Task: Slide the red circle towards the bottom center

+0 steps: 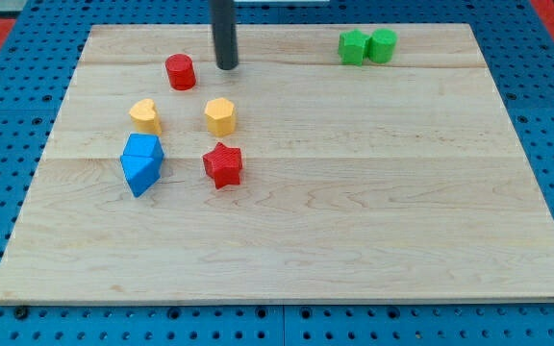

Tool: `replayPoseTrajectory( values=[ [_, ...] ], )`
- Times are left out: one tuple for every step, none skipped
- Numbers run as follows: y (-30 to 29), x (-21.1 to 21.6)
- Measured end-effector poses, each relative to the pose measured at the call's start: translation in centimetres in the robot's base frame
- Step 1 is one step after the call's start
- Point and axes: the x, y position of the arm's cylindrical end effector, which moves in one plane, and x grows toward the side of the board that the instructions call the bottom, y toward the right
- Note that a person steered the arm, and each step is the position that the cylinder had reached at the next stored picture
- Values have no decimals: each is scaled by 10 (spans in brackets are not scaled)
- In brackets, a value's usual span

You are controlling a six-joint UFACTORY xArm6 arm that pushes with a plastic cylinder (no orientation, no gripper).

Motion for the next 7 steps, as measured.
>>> replayPoseTrajectory(
  values=[
    [-46,-18],
    [-85,-31],
    [-117,-33],
    [-127,-23],
    [-126,-7],
    [-82,8],
    [-41,27]
  ],
)
